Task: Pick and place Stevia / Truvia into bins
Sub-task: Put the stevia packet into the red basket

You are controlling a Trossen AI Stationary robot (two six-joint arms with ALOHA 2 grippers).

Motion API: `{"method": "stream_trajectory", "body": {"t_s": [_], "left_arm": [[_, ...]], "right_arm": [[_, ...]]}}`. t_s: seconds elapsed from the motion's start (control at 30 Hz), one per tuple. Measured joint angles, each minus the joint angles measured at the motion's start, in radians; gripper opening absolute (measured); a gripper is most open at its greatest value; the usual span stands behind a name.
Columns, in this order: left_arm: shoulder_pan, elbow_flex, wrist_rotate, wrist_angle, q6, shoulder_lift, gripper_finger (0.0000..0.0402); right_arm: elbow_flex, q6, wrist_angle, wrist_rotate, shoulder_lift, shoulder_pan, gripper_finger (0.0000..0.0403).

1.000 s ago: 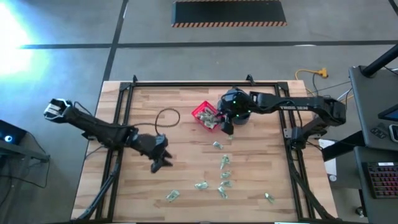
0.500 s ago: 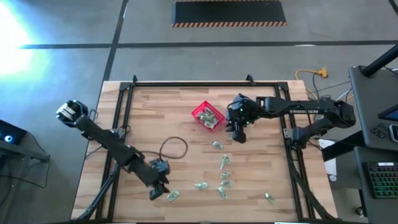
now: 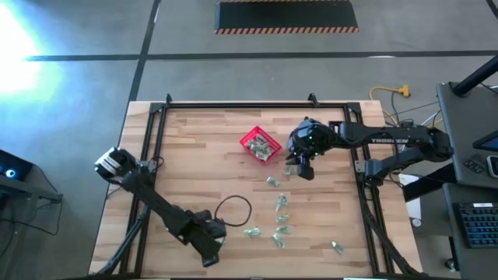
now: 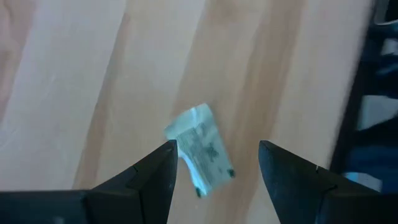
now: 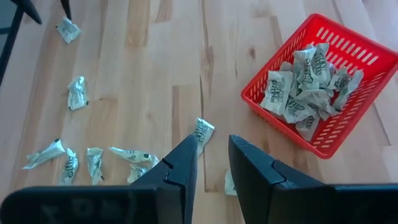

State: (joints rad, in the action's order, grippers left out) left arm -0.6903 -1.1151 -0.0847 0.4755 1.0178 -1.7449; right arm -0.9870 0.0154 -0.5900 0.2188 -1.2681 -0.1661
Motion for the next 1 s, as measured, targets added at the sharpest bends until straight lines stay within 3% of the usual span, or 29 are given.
{"method": "stream_trajectory", "body": {"t_s": [0.23,0.53,1.0], "left_arm": [[-0.011,-0.038,-0.011,0.041,0.081,-0.085,0.0208],[-0.023,-0.040,-0.027,0.058,0.170,-0.105,0.0196],[-0.023,-0.036,-0.031,0.097,0.176,-0.106,0.0012]], "right_arm": [[0.002,0.001,-0.022,0.001,0.013,0.020,0.0091],[0.002,0.000,-0.067,0.001,0.014,0.057,0.0081],[0.016,0.004,-0.088,-0.001,0.014,0.107,0.0074]]}}
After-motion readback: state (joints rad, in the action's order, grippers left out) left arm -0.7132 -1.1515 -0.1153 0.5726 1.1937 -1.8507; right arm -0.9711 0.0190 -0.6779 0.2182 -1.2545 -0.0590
